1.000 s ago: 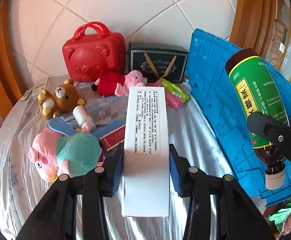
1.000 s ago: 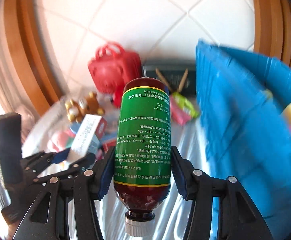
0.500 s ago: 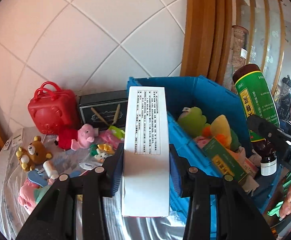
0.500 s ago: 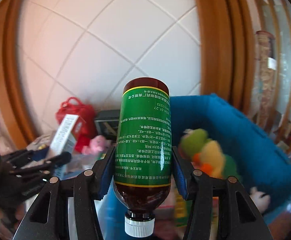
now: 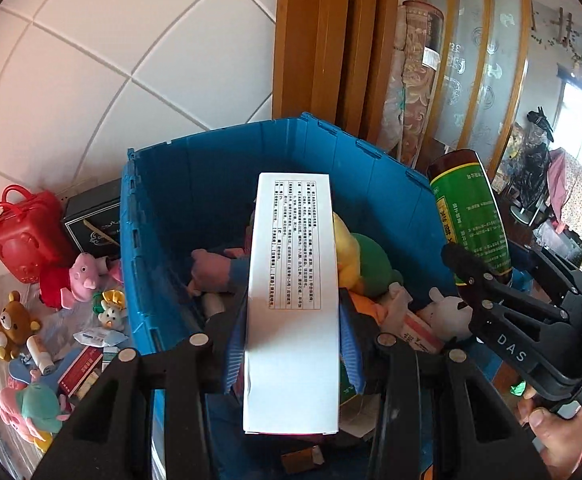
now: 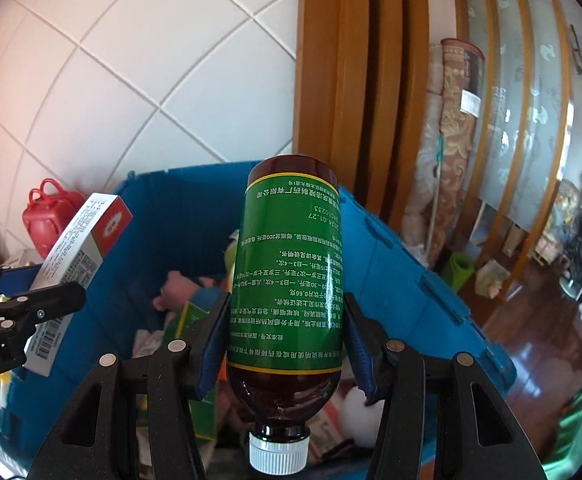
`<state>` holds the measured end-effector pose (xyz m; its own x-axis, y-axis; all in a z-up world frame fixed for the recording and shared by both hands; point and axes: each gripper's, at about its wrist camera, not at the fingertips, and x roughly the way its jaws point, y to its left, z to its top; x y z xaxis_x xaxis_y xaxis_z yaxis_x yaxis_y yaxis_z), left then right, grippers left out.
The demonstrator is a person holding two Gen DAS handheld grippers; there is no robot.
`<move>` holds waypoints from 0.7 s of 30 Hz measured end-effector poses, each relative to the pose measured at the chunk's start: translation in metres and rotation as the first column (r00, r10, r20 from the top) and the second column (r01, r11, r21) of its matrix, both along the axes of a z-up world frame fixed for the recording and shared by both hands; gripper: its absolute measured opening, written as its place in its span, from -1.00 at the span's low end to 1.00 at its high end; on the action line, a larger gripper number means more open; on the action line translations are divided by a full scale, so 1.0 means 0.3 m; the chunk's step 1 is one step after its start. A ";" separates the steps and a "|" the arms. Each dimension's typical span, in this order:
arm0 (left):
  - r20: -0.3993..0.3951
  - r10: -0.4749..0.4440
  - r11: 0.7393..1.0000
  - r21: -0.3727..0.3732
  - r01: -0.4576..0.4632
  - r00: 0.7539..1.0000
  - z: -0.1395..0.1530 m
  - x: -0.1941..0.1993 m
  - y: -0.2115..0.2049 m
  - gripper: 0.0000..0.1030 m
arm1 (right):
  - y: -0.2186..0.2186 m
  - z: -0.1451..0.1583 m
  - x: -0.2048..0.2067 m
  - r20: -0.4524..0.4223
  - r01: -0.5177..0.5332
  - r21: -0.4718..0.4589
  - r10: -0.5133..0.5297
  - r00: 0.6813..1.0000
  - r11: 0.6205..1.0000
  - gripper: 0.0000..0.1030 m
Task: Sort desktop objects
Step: 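Lift the white box and bottle and carry both over the blue crate, then open both grippers to drop the box and bottle into the crate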
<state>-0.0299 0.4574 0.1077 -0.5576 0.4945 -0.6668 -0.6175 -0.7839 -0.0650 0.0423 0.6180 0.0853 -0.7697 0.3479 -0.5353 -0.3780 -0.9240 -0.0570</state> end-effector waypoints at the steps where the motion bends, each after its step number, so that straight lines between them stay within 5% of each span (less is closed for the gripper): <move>1: 0.003 0.000 1.000 -0.011 0.000 1.000 -0.005 0.003 0.028 -0.21 | 0.015 -0.011 -0.003 0.006 0.002 -0.002 -0.002 1.000 1.000 0.01; 21: 0.040 0.012 0.997 -0.077 -0.008 0.999 -0.070 0.022 0.247 -0.21 | 0.188 -0.114 -0.049 0.096 -0.007 -0.023 0.009 0.995 1.000 0.01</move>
